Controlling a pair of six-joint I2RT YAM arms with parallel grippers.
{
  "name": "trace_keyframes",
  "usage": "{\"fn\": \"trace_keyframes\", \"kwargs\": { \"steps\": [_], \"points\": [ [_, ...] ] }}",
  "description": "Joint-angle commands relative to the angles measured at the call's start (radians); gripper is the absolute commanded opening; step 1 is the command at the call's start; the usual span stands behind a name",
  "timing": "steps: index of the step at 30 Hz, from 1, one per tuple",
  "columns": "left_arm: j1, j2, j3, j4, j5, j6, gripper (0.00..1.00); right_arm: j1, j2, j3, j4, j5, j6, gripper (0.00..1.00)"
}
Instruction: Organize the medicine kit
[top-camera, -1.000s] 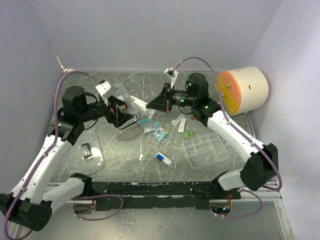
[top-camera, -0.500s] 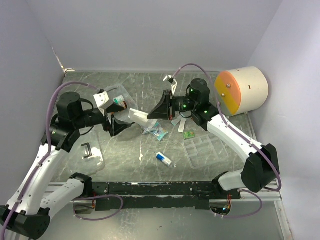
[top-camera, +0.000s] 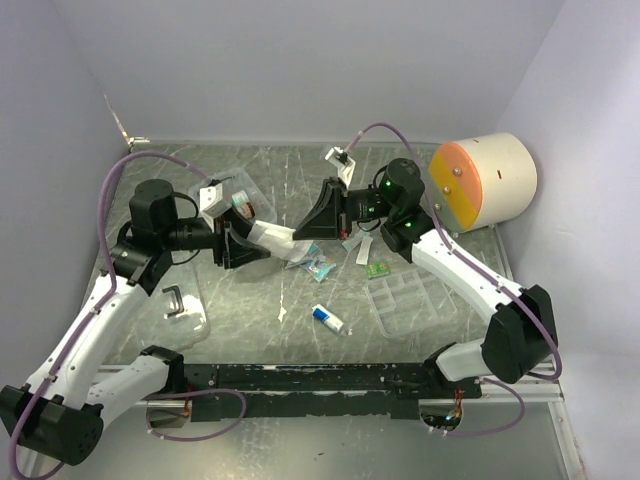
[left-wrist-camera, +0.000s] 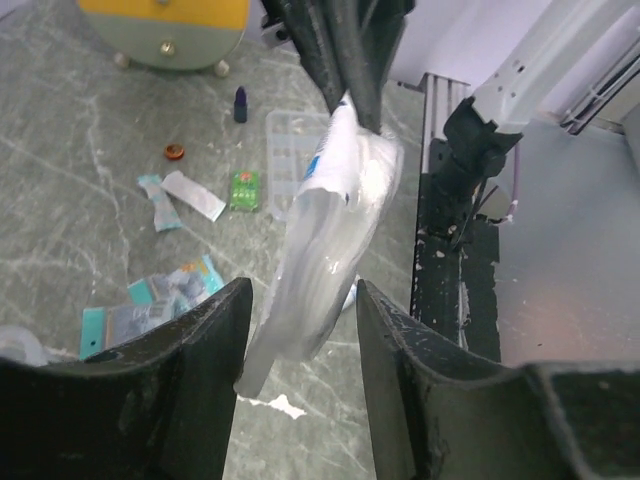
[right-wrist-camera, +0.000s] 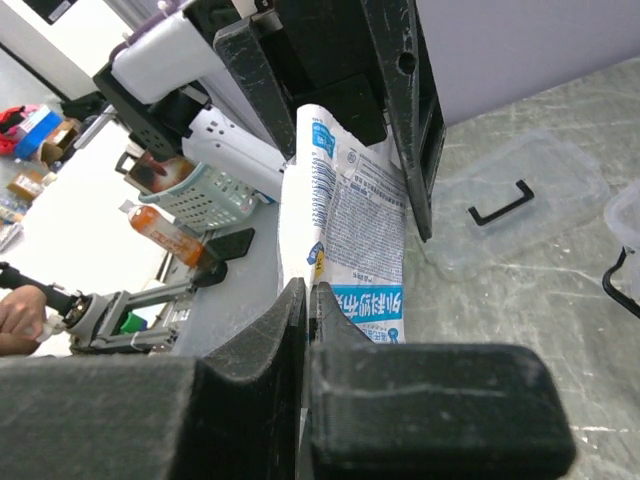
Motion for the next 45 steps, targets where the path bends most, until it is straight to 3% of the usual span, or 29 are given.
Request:
{"fn": "trace_keyframes", "kwargs": {
  "steps": [1, 6, 10, 11, 12, 15, 16, 19, 24, 26, 30, 34, 38, 43, 45],
  "points": [
    [0.003, -0.031, -0.029, 0.153, 0.105, -0.077, 0.55, 0.007, 0.025, -0.016, 0.198, -0.03, 0.151, 0.0],
    [0.003, -0.014, -0.012, 0.155, 0.107, -0.082, 0.47, 0.012, 0.035, -0.019, 0.222, -0.033, 0.173, 0.0],
    [0.003, 0.012, 0.003, 0.121, 0.108, -0.061, 0.21, 0.012, 0.044, -0.013, 0.15, -0.02, 0.12, 0.0],
    [0.003, 0.018, 0.007, 0.102, 0.098, -0.05, 0.12, 0.012, 0.044, -0.016, 0.14, -0.011, 0.112, 0.06],
    [0.003, 0.028, 0.016, 0.067, 0.074, -0.023, 0.08, 0.012, 0.04, -0.023, 0.131, 0.0, 0.102, 0.2],
    [0.003, 0.05, 0.033, -0.021, 0.005, 0.012, 0.07, 0.007, 0.014, -0.028, 0.04, 0.07, 0.001, 0.63],
    [0.003, 0.057, 0.038, -0.042, -0.014, 0.014, 0.07, 0.0, 0.005, -0.02, -0.035, 0.117, -0.041, 0.71],
    [0.004, 0.084, 0.066, -0.061, -0.085, -0.024, 0.07, -0.031, -0.015, 0.013, -0.139, 0.263, -0.082, 0.81],
    [0.007, 0.169, 0.161, -0.113, -0.213, -0.104, 0.09, -0.039, -0.073, 0.051, -0.381, 0.658, -0.174, 0.85],
    [0.013, 0.233, 0.248, -0.262, -0.264, -0.068, 0.07, -0.04, -0.094, 0.073, -0.453, 0.746, -0.198, 0.85],
    [0.026, 0.316, 0.338, -0.431, -0.389, 0.016, 0.07, -0.04, -0.119, 0.129, -0.564, 0.845, -0.242, 0.84],
    [0.071, 0.407, 0.424, -0.486, -0.489, 0.067, 0.07, -0.038, -0.168, 0.12, -0.613, 0.9, -0.253, 0.83],
    [0.118, 0.419, 0.438, -0.384, -0.511, -0.05, 0.07, -0.031, -0.222, 0.027, -0.578, 0.939, -0.208, 0.8],
    [0.119, 0.355, 0.251, -0.076, -0.623, -0.385, 0.07, -0.009, -0.303, -0.131, -0.474, 1.022, -0.098, 0.75],
    [0.119, 0.384, 0.255, -0.109, -0.698, -0.48, 0.07, -0.008, -0.312, -0.131, -0.497, 1.052, -0.046, 0.75]
  ]
}}
